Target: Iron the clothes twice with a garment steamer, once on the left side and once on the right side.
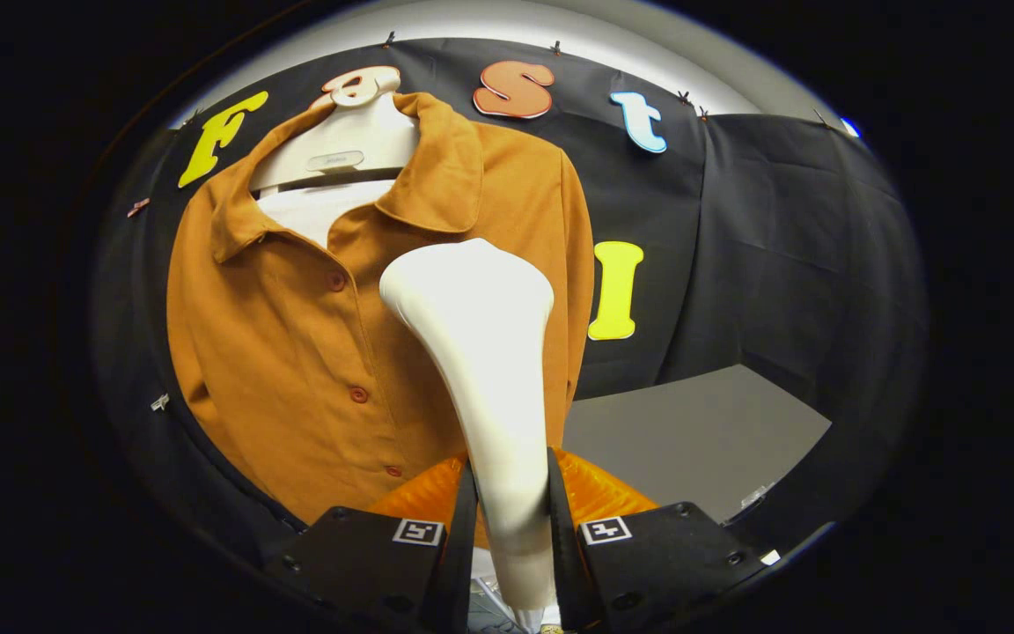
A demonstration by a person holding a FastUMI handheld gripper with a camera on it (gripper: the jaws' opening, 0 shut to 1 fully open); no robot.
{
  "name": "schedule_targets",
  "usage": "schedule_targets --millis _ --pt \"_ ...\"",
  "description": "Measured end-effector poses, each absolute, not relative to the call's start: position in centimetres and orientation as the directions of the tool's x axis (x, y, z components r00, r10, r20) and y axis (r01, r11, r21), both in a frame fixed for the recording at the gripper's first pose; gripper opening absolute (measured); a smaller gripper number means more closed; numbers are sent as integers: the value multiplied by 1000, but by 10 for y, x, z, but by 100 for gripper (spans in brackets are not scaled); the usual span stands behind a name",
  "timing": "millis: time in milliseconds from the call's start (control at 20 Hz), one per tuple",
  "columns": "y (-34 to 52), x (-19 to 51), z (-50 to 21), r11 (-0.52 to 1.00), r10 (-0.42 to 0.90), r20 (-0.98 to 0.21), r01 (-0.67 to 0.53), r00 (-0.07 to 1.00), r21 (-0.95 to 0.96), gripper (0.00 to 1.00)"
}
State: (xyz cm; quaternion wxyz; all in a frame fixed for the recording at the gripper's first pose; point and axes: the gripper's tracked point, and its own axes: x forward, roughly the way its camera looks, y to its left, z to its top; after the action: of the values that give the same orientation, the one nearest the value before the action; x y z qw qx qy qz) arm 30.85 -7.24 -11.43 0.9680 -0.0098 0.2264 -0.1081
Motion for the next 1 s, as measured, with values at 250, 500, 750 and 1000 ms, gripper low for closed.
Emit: schedule_targets --millis 250,500,750,1000 --pt "-71 316 -126 971 -240 -449 216 861 -104 42" --pt "-69 314 -145 966 -259 -479 222 839 -135 42" --pt "-73 305 -174 962 -273 -530 226 803 -153 42" --pt "-78 291 -213 960 -278 -601 230 750 -156 42"
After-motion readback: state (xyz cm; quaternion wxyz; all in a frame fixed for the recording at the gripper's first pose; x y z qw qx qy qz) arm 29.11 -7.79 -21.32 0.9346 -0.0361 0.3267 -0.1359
